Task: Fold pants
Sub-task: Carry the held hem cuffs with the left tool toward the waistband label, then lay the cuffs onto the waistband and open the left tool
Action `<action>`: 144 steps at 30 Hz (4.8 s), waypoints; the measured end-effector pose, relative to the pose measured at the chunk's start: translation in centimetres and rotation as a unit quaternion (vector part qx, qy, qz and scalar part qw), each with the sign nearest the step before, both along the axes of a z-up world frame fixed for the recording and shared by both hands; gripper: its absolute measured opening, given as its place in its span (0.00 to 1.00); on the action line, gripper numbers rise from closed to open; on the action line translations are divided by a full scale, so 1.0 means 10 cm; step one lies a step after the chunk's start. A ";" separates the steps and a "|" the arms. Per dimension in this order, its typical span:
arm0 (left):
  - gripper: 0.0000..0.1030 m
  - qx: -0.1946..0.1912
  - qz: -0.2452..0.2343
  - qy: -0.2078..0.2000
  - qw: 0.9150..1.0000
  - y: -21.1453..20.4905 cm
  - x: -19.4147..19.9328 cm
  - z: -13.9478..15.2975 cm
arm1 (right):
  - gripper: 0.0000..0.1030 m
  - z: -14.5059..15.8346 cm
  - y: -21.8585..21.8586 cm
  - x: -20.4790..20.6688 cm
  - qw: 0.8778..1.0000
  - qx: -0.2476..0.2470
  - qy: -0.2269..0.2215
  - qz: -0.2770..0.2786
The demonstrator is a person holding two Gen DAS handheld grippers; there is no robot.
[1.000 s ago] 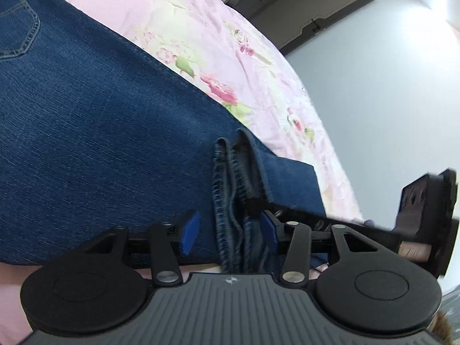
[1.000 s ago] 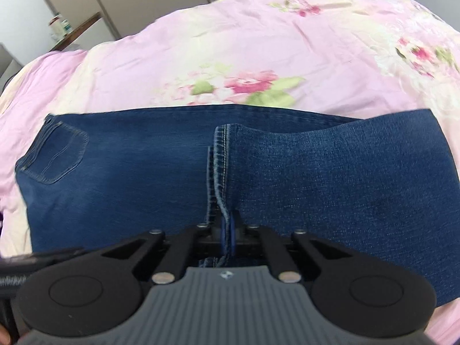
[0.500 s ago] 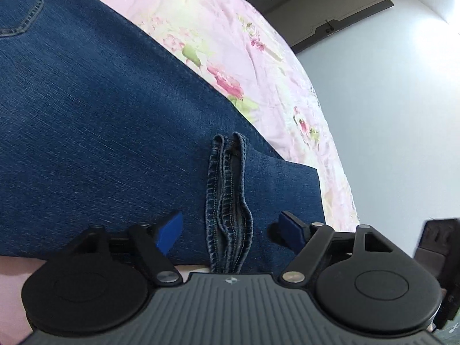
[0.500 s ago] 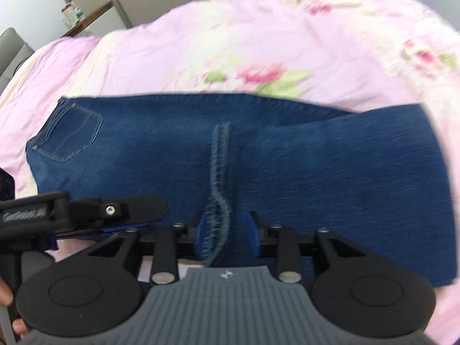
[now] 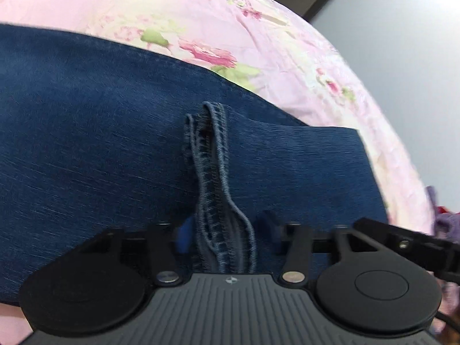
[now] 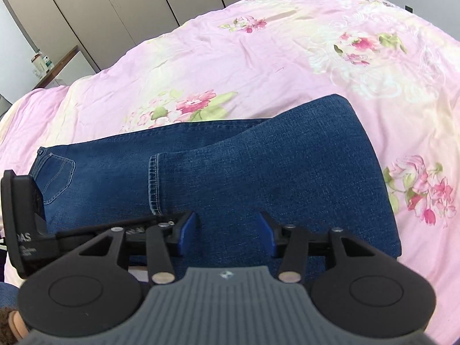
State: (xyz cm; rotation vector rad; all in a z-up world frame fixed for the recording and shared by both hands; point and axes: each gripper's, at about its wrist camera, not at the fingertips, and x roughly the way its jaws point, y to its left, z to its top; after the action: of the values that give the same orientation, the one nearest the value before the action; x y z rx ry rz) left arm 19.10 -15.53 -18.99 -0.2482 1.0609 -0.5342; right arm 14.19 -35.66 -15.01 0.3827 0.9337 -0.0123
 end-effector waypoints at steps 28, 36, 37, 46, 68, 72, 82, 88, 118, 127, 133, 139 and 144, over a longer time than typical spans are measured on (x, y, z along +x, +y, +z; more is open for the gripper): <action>0.06 0.060 0.123 -0.214 0.967 1.79 -0.14 1.90 | 0.46 0.59 0.77 0.01 0.995 -0.031 -0.056 0.080; 0.06 0.118 0.155 -0.082 0.977 2.62 0.42 1.04 | 0.42 0.27 1.11 0.42 0.991 -0.049 -0.027 0.121; 0.06 0.120 0.155 -0.073 0.978 2.69 0.44 0.95 | 0.38 0.21 1.12 0.45 0.991 -0.054 -0.022 0.123; 0.07 0.091 0.129 -0.114 0.981 2.82 0.44 1.23 | 0.35 0.00 0.91 0.61 0.993 -0.043 0.006 0.109; 0.07 0.207 0.171 -0.109 0.957 3.68 1.65 0.85 | 0.26 -0.13 1.23 1.29 0.984 -0.041 -0.030 0.172; 0.07 0.205 0.170 -0.093 0.959 3.76 1.73 0.67 | 0.20 -0.12 1.18 1.50 0.984 -0.074 -0.052 0.155; 0.18 0.221 0.176 -0.079 0.956 3.76 1.85 0.33 | 0.00 -0.69 1.02 2.03 0.989 -0.087 0.019 0.116; 0.41 0.227 0.212 -0.094 0.946 3.92 1.66 0.65 | 0.22 -0.42 1.08 1.84 0.987 -0.097 0.005 0.124; 0.56 0.003 0.400 0.040 0.916 4.56 1.06 0.03 | 0.34 -1.12 0.66 0.63 0.960 0.271 0.059 -0.038; 0.28 0.054 0.393 0.036 0.917 4.36 0.98 0.41 | 0.07 -0.61 0.42 0.60 0.932 0.359 0.007 -0.048; 0.23 0.032 0.350 0.051 0.935 3.95 0.68 0.65 | 0.06 0.04 0.03 0.74 0.949 0.312 -0.026 -0.044; 0.23 0.016 0.251 0.074 0.965 3.23 0.33 0.56 | 0.06 0.26 -0.76 0.44 0.966 0.241 -0.014 -0.089; 0.33 0.031 0.248 0.109 0.962 3.21 0.41 0.24 | 0.03 -0.30 -1.12 0.20 0.958 0.238 0.066 -0.147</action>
State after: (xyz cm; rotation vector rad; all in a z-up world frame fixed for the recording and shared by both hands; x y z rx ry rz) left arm 23.21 16.58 -16.63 -0.5102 1.1746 -0.0201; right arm 16.14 -46.86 -17.96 0.9768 1.0003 -0.0866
